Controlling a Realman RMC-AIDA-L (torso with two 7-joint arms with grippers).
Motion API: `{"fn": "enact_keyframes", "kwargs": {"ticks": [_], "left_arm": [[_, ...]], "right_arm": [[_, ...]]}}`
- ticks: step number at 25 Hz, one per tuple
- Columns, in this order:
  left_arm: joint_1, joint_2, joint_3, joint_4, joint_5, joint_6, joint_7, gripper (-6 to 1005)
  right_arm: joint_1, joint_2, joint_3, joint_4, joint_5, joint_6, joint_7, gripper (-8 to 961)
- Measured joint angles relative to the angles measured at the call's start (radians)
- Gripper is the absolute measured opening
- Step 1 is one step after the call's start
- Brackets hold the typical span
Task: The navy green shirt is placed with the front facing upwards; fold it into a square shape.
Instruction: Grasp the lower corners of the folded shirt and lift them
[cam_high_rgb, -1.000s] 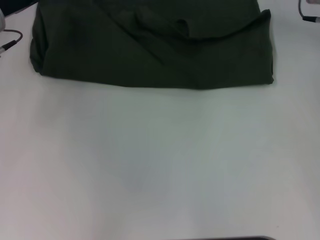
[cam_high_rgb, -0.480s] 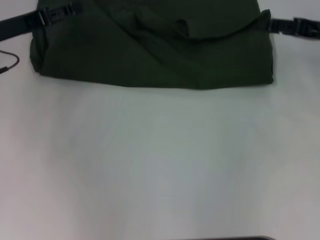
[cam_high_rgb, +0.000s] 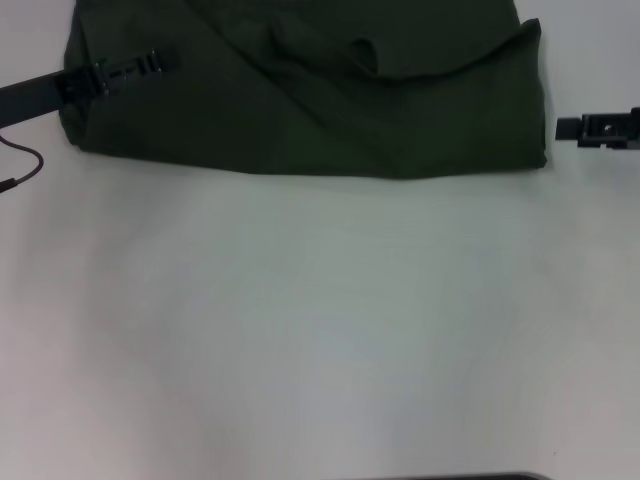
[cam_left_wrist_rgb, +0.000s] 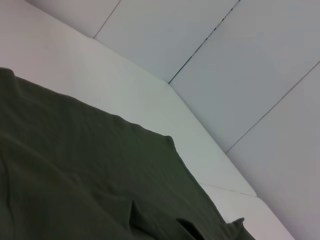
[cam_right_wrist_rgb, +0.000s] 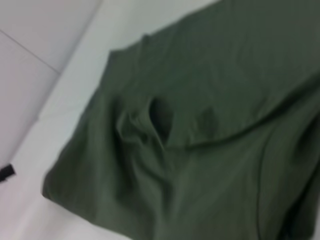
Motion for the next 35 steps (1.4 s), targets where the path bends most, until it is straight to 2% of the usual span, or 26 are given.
{"fn": "enact_keyframes", "kwargs": {"ticks": [8,14,19,29,35], "left_arm": [[0.002,0.000,0.001,0.001,0.004,0.002,0.001,909],[-0.004,0.003,0.001,0.002,0.005,-0.008,0.013,908],[-0.008,0.005,0.001,0.002,0.005,-0.020,0.013,908],[-0.008,0.007,-0.003,0.002,0.001,-0.052,0.013,908],[-0.008,0.006,-0.001,0.000,-0.002,-0.060,0.013,908]], "right_arm": [[0.024,0.016,0.000,0.000,-0.065,0.069,0.037,610],[0.050,0.045,-0.009,0.001,-0.068,0.123,0.028,583],[0.071,0.066,-0.063,0.007,-0.070,0.182,0.041,583],[0.067,0.063,-0.078,0.013,-0.070,0.219,0.062,583],[0.075,0.086,-0.091,0.016,-0.070,0.252,0.063,584]]}}
